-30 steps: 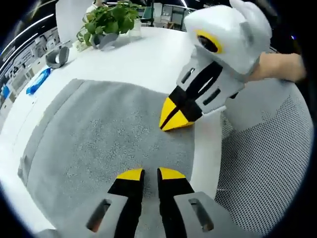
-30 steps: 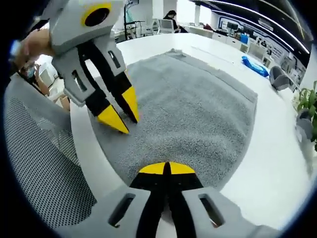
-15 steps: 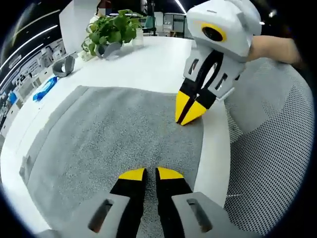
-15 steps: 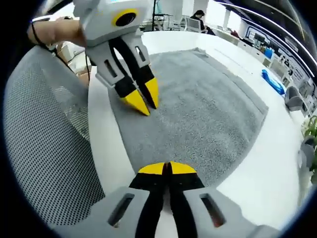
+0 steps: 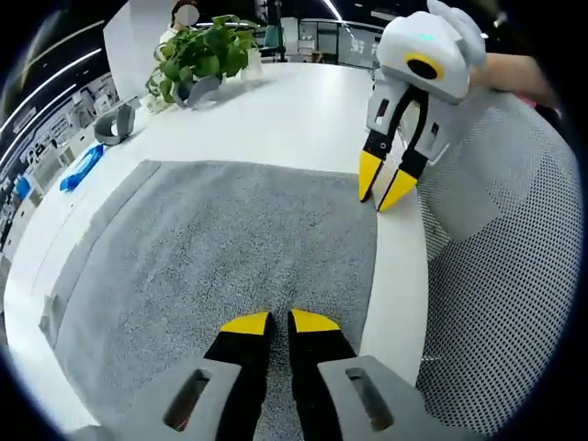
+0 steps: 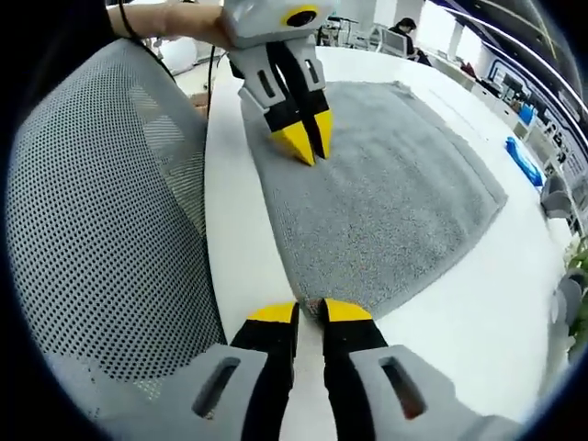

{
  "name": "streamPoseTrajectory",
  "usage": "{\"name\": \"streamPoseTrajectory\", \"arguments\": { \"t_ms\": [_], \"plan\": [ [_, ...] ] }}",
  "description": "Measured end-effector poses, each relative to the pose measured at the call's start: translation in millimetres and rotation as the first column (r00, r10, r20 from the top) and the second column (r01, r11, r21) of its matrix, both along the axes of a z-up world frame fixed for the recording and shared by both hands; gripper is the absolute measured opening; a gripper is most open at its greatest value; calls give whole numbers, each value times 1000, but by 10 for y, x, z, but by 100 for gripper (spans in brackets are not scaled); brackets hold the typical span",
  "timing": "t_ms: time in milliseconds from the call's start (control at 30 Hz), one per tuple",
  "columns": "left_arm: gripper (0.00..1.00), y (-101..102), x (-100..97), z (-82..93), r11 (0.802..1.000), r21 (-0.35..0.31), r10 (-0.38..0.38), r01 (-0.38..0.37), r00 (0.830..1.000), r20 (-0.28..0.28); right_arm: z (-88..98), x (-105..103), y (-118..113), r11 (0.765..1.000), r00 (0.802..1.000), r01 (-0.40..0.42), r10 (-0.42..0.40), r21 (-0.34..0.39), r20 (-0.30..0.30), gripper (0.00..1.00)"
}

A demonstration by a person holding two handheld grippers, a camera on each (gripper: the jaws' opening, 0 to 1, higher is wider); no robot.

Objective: Fold the towel on the table until its edges align and the towel forms a compact rectangular stack.

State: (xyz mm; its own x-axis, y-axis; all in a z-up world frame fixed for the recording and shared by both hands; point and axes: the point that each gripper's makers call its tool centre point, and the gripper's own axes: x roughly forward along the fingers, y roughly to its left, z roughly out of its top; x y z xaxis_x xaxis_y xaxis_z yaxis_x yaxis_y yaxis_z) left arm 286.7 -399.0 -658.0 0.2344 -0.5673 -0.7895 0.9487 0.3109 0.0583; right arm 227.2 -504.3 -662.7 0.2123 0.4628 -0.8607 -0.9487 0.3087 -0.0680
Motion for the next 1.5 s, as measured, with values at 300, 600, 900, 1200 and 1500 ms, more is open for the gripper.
{"name": "streamPoseTrajectory", "arguments": {
  "t_ms": [300, 600, 900, 1200, 1500],
  "plan": [
    [7, 6, -5, 1, 1000, -1, -3, 3, 1000, 0, 6, 60, -112, 998, 998, 55, -55, -26, 14, 4],
    [7, 16, -11, 3, 1000, -10, -5, 5, 1000, -2, 4, 87, -190, 997, 997, 68, -67, -44, 32, 2],
    [9, 482, -340, 22, 982, 62, -177, 179, 984, -23, 5, 114, -198, 972, 970, 233, -232, 12, -70, 0],
    [20, 1146, -530, -21, 989, 55, -139, 136, 988, 59, 6, 119, -208, 945, 940, 323, -313, 58, -137, 0],
    [16, 1555, -444, -9, 998, 47, -44, 41, 997, 58, 11, 117, -195, 941, 936, 332, -320, 64, -147, 0]
  ]
}}
